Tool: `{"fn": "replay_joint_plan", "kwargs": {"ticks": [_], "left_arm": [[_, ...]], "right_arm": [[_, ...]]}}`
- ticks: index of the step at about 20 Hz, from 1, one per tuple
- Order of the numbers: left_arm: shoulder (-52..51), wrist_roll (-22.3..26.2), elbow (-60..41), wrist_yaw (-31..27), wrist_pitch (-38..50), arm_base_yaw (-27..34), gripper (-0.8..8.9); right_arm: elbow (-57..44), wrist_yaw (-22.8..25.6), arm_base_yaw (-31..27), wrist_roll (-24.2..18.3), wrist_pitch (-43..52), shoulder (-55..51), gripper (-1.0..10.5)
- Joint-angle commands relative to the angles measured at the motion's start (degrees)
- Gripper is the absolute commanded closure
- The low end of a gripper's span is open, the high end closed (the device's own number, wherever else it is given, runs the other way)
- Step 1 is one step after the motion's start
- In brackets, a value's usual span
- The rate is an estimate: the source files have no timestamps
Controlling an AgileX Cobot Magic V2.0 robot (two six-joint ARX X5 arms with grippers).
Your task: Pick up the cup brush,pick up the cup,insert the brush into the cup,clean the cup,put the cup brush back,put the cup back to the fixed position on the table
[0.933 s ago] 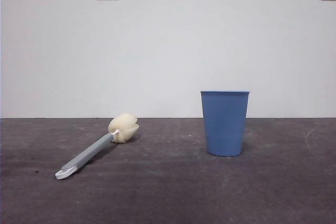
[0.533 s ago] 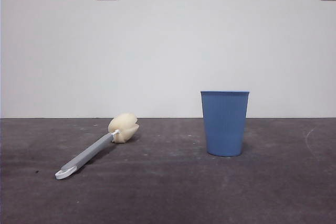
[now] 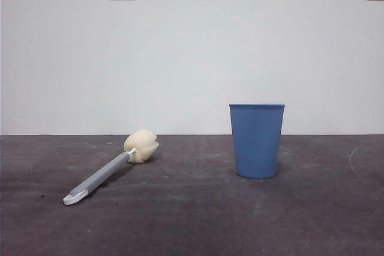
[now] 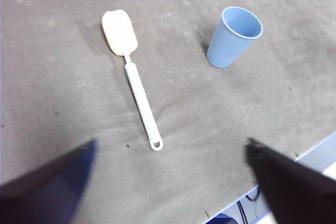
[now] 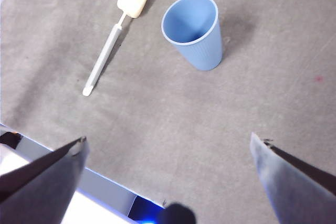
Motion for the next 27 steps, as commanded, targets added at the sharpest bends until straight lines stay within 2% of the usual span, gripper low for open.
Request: {"fn": "replay_joint_plan", "kwargs": {"ticks": [1,4,7,11,15,18,22,27], "left_arm": [[2.32,-0.61,0.26,0.35,1.16,-1.27,2.48],[5.88,-1.6,0.26,0.17,3.13,-4.37,2.48],[10.78,-3.85,0.26,-4.04,6.49,-9.92,2.48],[20.26,-7.37,0.26,-12.85,12.46,-19.47,2.48],[31.69,-11.17,0.26,-24.68,18.75,-27.23,2.48],[40.24,-13.66,0.26,-29.75,21.2,-29.03,2.48],[48.89,-17.11,0.26,-29.83,25.35,-29.0,2.48],[54.14,-20.06,0.26,-31.28,26.58,-29.03,2.48]], "right_arm": [[0.02,-0.09,0.11,0.55,0.81,0.63,3.8],[0.02,-0.07,0.11,0.55,1.9,0.72,3.8],[0.02,-0.04,0.11,0.55,1.92,0.7,3.8],[0.02,-0.02,0.11,0.55,2.01,0.72,3.8],[0.02,0.0,0.11,0.57,2.01,0.7,3.8],[0.02,0.0,0.11,1.2,2.01,0.72,3.8],[0.02,0.0,0.11,1.68,2.29,0.72,3.8],[0.02,0.11,0.11,1.68,2.4,0.72,3.8]]}}
